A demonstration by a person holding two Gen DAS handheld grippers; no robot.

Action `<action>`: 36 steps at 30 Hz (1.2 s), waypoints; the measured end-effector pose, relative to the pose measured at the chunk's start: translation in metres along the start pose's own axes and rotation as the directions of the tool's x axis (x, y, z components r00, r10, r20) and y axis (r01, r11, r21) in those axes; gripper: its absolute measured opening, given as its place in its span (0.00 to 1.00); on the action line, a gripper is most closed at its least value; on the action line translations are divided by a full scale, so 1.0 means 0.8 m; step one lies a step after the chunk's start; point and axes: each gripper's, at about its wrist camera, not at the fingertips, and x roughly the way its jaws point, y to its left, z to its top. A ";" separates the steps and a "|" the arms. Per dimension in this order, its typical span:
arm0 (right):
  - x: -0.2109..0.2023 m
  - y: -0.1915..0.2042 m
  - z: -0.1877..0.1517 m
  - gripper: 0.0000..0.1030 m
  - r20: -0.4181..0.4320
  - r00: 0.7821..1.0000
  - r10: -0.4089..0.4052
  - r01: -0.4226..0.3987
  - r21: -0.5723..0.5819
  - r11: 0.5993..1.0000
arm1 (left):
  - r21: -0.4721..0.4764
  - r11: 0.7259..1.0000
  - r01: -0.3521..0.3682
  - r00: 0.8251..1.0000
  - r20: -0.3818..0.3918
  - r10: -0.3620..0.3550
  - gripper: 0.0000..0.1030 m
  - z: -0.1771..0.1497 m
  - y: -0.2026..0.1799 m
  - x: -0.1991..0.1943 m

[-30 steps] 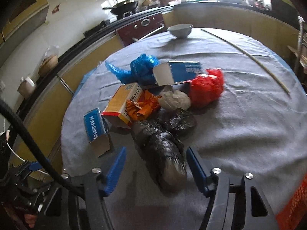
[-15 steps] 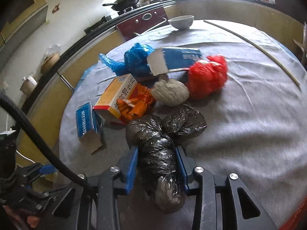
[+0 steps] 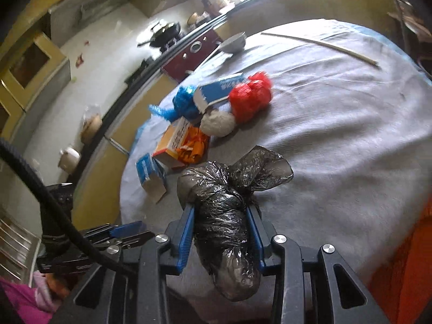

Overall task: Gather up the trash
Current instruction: 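Carry both items to the red basket and open both tools to drop them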

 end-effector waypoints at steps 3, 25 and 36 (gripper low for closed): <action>-0.028 -0.020 -0.005 0.38 0.047 0.999 -0.014 0.012 0.051 0.999 | 0.069 0.997 0.025 1.000 0.014 -0.026 0.53 0.013 -0.032 -0.004; -0.271 -0.227 -0.119 0.41 0.280 0.908 -0.313 0.122 0.538 0.834 | 0.523 0.780 0.345 0.938 -0.166 -0.303 0.60 0.059 -0.394 0.084; -0.295 -0.248 -0.129 0.58 0.333 0.879 -0.342 0.094 0.580 0.809 | 0.500 0.810 0.306 0.952 -0.148 -0.268 0.66 0.053 -0.354 0.082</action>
